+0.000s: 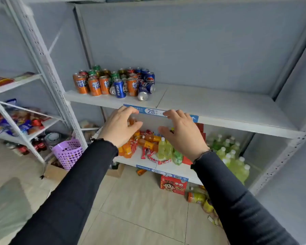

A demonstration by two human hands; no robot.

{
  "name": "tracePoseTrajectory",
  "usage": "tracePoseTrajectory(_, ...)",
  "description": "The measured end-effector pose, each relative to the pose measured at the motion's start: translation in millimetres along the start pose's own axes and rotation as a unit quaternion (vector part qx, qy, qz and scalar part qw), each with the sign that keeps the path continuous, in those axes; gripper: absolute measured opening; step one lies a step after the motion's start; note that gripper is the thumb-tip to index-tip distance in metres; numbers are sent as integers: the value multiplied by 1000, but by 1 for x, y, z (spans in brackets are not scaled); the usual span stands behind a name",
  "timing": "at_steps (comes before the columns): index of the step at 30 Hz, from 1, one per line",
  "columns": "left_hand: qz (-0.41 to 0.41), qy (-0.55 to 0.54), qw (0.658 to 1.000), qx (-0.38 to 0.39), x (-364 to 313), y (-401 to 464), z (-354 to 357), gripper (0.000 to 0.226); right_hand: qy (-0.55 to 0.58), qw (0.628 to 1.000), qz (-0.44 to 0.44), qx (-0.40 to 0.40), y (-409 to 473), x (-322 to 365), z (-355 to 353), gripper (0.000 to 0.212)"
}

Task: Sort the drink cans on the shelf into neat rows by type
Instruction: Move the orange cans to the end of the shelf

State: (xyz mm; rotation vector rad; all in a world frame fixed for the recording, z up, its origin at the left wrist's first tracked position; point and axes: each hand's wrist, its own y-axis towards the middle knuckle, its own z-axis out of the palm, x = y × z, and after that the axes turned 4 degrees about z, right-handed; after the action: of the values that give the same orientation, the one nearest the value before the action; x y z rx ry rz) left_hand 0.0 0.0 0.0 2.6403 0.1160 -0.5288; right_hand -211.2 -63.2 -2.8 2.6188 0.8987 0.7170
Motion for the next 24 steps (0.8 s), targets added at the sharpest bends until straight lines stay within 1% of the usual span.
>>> tracePoseTrajectory(2, -20, -7, 1000, 6, 25, 8, -4, 38, 10, 1000, 9, 10, 22, 13, 22, 47)
tracePoseTrajectory(6, -40, -10, 999, 33, 96, 33, -13, 36, 12, 999, 11, 39, 74, 43, 68, 48)
tracePoseTrajectory(10, -43, -3, 998, 41, 168, 61, -34, 38, 17, 999, 11, 44, 130, 76, 105, 49)
tracePoseTrajectory(13, -36, -6, 998, 52, 214, 83, -48, 38, 28, 999, 12, 32, 166, 97, 129, 49)
tracePoseTrajectory(15, -36, -11, 998, 49, 239, 100, -53, 37, 29, 999, 17, 24, 187, 107, 143, 49)
tracePoseTrajectory(18, -33, -20, 998, 53, 271, 127, -54, 39, 25, 999, 29, 32, 220, 118, 158, 50)
tracePoseTrajectory(24, -5, -36, 998, 48, 324, 198, -48, 36, 8, 1000, 20, 20, 304, 117, 183, 46)
